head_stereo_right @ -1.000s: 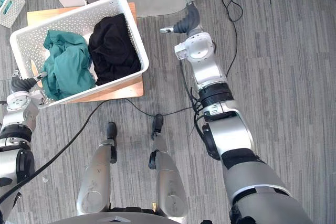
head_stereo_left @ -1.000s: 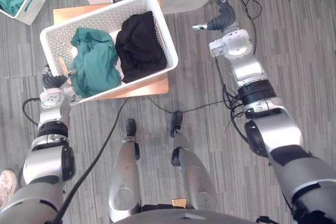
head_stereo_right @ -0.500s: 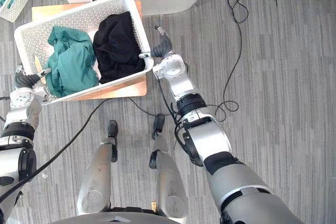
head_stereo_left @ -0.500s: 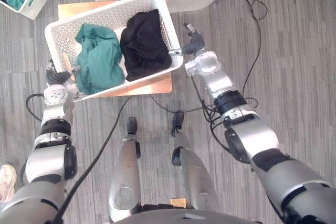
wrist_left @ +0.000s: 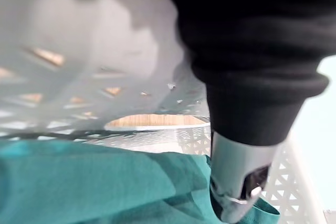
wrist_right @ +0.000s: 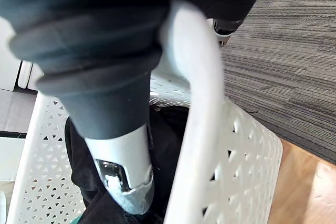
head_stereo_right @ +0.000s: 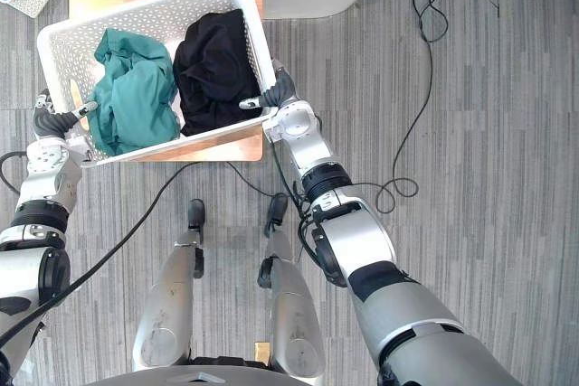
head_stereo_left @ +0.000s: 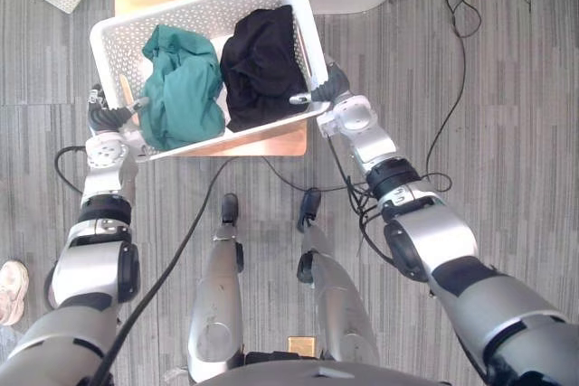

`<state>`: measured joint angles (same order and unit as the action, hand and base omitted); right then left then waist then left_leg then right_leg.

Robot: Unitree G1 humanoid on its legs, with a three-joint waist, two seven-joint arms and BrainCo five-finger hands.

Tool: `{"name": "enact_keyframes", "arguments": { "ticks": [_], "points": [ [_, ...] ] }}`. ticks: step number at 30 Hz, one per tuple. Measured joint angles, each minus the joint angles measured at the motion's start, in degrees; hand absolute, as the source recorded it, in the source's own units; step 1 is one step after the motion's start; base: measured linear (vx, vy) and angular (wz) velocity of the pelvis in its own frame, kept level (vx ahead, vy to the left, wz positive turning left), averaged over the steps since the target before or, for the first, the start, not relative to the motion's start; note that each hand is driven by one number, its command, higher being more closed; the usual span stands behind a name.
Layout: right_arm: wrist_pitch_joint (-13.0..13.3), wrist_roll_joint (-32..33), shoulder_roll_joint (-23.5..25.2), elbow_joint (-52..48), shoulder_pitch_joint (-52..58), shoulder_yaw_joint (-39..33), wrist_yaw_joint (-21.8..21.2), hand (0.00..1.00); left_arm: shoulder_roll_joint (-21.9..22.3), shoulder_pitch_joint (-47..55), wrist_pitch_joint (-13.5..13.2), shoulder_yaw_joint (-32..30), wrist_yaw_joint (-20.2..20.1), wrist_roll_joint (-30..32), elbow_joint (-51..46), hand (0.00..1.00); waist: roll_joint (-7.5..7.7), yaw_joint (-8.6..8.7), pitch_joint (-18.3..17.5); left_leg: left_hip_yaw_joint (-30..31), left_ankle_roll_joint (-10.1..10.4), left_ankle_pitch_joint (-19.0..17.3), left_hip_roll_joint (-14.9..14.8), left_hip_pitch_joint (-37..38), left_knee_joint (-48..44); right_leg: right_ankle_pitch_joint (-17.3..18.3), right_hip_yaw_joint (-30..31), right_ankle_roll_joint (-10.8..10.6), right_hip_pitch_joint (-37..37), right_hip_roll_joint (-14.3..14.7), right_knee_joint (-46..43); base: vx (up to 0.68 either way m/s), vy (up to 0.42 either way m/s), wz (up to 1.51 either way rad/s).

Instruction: Pick up the laundry basket with both hands and put the clothes into the washing machine.

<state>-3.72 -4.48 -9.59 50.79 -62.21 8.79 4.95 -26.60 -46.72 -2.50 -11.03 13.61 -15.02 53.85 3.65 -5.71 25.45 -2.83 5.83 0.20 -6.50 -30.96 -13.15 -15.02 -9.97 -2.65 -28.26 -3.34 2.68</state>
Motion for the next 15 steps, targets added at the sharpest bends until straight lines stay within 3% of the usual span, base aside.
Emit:
{"name": "enact_keyframes", "arguments": {
  "ticks": [15],
  "points": [
    [-0.5,-5.0,-0.8,-2.8,0.6,2.3,1.7,1.0,0.2,0.3,0.9,1.1,1.1,0.2,-1.8,1.0,0.04,0.0,-0.1,-0.5,0.4,1.8,0.0,0.4,2.2,-0.4,-0.7,0.5,-0.5,-0.3,-0.1,0.0,-0.006,0.02]
  ]
}}
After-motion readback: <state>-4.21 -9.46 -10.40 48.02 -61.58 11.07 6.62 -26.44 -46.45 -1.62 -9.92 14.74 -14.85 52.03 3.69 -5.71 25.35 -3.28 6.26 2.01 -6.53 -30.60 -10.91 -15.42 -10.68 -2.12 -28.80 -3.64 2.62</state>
